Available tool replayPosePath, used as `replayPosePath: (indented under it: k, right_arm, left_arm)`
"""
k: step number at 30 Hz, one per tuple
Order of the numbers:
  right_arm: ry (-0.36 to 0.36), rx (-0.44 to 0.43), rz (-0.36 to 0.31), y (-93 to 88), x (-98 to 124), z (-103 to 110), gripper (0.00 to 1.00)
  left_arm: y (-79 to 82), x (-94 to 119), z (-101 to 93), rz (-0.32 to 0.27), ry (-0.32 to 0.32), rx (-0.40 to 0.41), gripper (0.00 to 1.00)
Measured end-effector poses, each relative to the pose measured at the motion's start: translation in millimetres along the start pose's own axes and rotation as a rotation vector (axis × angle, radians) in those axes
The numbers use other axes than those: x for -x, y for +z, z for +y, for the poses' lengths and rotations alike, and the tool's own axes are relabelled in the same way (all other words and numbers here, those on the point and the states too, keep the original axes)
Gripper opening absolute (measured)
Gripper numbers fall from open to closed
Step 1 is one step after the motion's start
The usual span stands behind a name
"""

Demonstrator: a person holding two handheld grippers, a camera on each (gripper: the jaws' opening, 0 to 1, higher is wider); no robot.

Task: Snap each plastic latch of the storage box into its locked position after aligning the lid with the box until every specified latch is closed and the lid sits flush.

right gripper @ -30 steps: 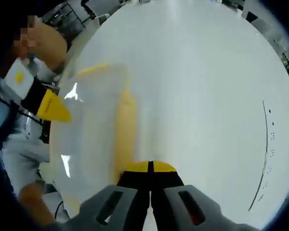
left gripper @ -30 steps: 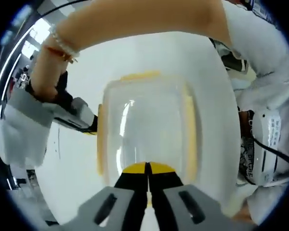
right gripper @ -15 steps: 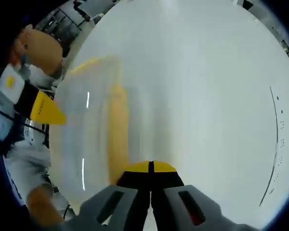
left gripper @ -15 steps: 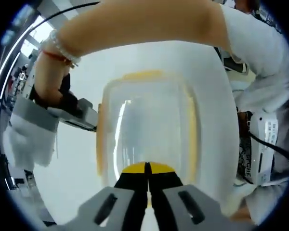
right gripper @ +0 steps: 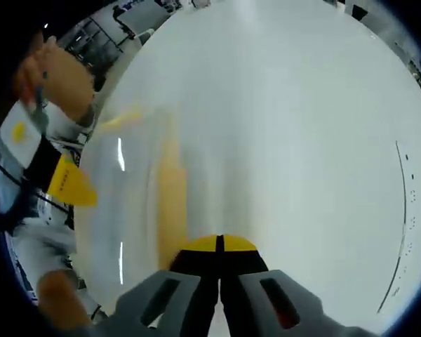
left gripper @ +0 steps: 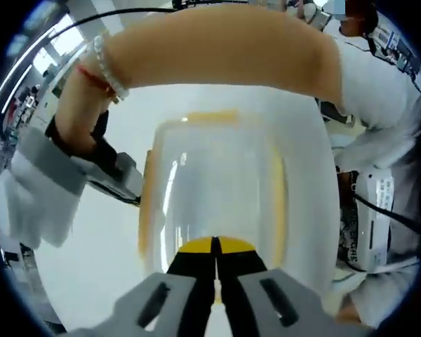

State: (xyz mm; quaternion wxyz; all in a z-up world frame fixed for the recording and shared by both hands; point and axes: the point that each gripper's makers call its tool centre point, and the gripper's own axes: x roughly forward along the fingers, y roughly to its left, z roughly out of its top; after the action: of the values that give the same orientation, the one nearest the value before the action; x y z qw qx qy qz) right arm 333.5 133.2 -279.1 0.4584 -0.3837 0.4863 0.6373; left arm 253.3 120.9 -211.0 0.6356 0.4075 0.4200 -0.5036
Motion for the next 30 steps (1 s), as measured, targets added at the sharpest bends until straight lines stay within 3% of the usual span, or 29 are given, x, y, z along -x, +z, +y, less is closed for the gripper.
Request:
replayPosePath:
  k: [5, 12, 13, 14, 16, 17, 18, 21, 24, 30]
  right_arm:
    - [0.004, 0.002, 0.021, 2.7, -1.7, 2.5, 0.00]
    - [0.019, 0.001, -0.011, 3.5, -0.5, 0.8, 0.00]
    - [-0.004, 0.019, -0.066, 11.2, -0.7, -0.7, 0.00]
    - [0.000, 0.003, -0.063, 7.2, 0.2, 0.8, 0.00]
    - [-0.017, 0.036, -0.133, 14.4, 1.8, -2.0, 0.00]
    - [-0.039, 0.052, -0.217, 26.2, 4.0, -3.0, 0.00]
    - [-0.063, 0.058, -0.255, 31.1, 5.9, -4.6, 0.00]
    - [-0.110, 0.080, -0.306, 36.1, 9.4, -7.0, 0.00]
    - [-0.286, 0.078, -0.430, 44.6, 29.6, -17.4, 0.00]
    - [-0.484, 0.018, -0.615, 50.3, 76.8, -9.5, 0.05]
  left_arm:
    - [1.2, -1.0, -3.2, -0.003, 0.006, -0.006, 0.00]
    - [2.6, -0.5, -2.8, -0.025, -0.001, 0.001, 0.00]
    - [2.5, 0.1, -2.7, -0.032, -0.003, 0.004, 0.00]
    - [2.6, 0.7, -3.4, -0.043, -0.003, -0.004, 0.00]
    - [2.9, 1.4, -2.2, -0.066, -0.009, -0.004, 0.00]
    - [3.5, 1.8, -1.8, -0.084, -0.016, 0.013, 0.00]
    - [3.2, 2.4, -1.2, -0.098, -0.021, 0.017, 0.00]
    - [3.5, 3.6, -1.2, -0.158, -0.032, 0.040, 0.00]
    - [3.1, 5.3, -0.8, -0.223, -0.041, 0.076, 0.00]
    - [-0.3, 7.9, -4.3, -0.312, -0.036, 0.112, 0.03]
